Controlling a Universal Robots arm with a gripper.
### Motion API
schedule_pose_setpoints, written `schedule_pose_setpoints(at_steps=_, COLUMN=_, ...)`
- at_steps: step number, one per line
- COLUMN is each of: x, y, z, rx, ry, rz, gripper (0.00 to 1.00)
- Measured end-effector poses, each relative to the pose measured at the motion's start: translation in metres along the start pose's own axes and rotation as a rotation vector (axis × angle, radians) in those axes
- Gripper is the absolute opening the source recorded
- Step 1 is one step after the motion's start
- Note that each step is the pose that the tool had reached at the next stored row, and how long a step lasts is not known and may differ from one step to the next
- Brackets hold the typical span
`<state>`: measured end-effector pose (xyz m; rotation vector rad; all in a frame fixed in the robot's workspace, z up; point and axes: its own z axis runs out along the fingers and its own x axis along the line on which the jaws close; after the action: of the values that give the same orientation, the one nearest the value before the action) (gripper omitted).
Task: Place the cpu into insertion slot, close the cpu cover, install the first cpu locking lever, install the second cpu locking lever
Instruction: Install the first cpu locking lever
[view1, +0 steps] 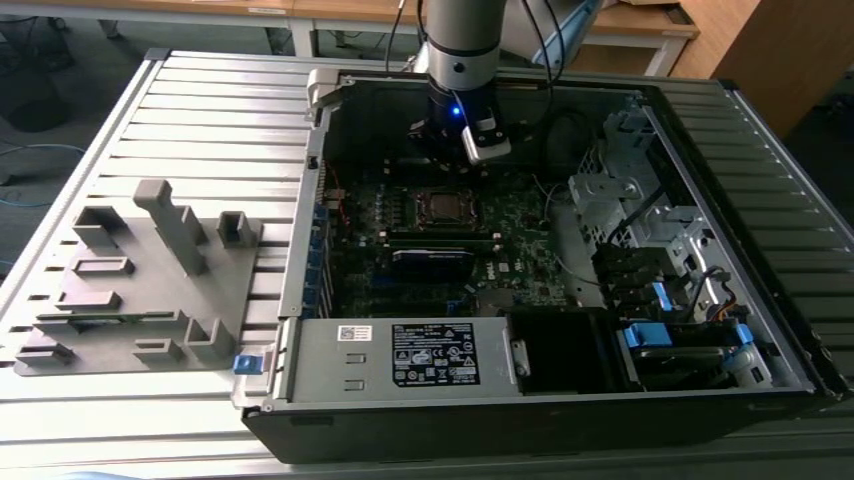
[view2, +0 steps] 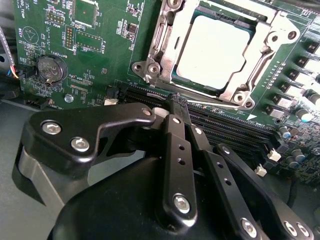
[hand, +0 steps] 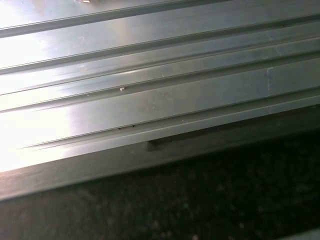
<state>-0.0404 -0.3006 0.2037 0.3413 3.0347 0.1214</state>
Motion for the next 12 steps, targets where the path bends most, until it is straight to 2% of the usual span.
schedule_pose_setpoints(at_steps=5, x=0.0000, y=0.0000, z=0.0000, rx=0.0001, ry=-0.0001, rz=0.001, gripper=0.11)
schedule_pose_setpoints(at_steps=12, x=0.0000, y=0.0000, z=0.0002, rx=0.0018, ry=-0.0025, rz=0.030, gripper=0.11)
